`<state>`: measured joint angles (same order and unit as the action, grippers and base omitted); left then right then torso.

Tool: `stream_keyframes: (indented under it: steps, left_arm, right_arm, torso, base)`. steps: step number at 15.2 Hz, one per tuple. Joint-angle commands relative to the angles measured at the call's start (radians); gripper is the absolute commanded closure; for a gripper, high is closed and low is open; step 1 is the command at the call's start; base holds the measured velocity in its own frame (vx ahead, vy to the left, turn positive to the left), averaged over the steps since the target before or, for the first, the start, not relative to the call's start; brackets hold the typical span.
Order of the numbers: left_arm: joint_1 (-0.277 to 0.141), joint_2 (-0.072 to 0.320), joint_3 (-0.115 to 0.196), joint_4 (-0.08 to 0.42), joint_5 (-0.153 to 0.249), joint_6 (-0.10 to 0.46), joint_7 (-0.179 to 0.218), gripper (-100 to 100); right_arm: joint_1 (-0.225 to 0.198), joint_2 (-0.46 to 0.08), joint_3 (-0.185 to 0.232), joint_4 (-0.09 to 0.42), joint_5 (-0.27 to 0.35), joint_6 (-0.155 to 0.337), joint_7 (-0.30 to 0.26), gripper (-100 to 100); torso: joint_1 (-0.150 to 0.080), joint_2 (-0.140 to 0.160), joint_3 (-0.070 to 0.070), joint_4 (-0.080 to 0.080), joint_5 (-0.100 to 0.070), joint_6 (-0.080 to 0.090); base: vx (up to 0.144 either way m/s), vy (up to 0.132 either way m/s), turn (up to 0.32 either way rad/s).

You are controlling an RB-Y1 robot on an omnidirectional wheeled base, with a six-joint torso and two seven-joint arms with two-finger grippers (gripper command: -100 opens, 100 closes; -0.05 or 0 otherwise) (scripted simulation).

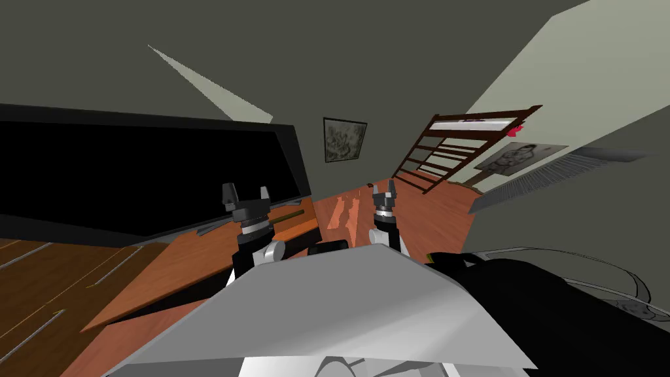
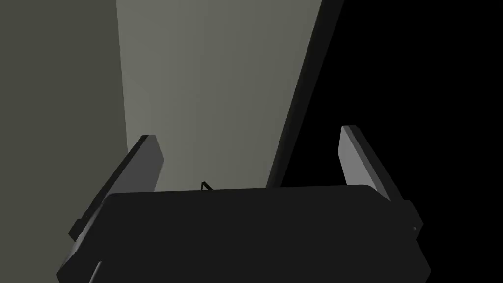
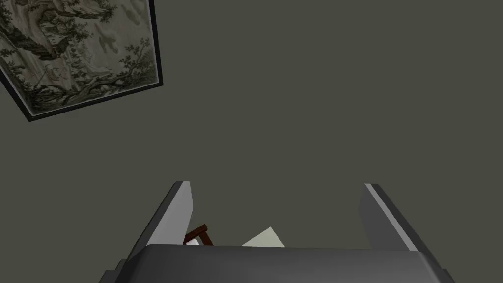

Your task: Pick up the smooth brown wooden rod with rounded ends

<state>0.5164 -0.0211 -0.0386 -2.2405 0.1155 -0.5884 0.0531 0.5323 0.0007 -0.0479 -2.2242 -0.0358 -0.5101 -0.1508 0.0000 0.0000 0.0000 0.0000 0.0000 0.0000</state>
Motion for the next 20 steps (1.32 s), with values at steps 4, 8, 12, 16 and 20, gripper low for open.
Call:
stream_keyframes:
  steps: [4, 8, 12, 16, 20]
  left_arm:
    - [-0.005, 0.098, 0.020, 0.038, 0.016, 0.038, -0.002, -100]
    - [-0.010, 0.153, 0.042, 0.078, 0.032, 0.078, -0.005, -100]
    - [-0.017, 0.204, 0.070, 0.131, 0.054, 0.131, -0.008, -100]
    - [-0.025, 0.250, 0.104, 0.195, 0.080, 0.195, -0.012, -100]
    - [-0.034, 0.292, 0.143, 0.268, 0.110, 0.268, -0.016, -100]
  right_arm:
    - [0.000, 0.000, 0.000, 0.000, 0.000, 0.000, 0.000, 0]
    - [0.000, 0.000, 0.000, 0.000, 0.000, 0.000, 0.000, 0]
    - [0.000, 0.000, 0.000, 0.000, 0.000, 0.000, 0.000, 0]
    - [0.000, 0.000, 0.000, 0.000, 0.000, 0.000, 0.000, 0]
    - [0.000, 0.000, 0.000, 0.000, 0.000, 0.000, 0.000, 0]
  torso:
    - [0.001, 0.000, 0.000, 0.000, 0.000, 0.000]
    - [0.001, 0.000, 0.000, 0.000, 0.000, 0.000]
    - [0.001, 0.000, 0.000, 0.000, 0.000, 0.000]
    - [0.001, 0.001, 0.000, 0.000, 0.000, 0.000]
    - [0.001, 0.001, 0.001, 0.000, 0.000, 0.000]
  base:
    - [-0.003, 0.000, -0.072]
    - [-0.006, 0.003, -0.111]
    - [-0.005, 0.001, -0.119]
    - [-0.013, 0.005, -0.154]
    - [-0.019, 0.007, -0.151]
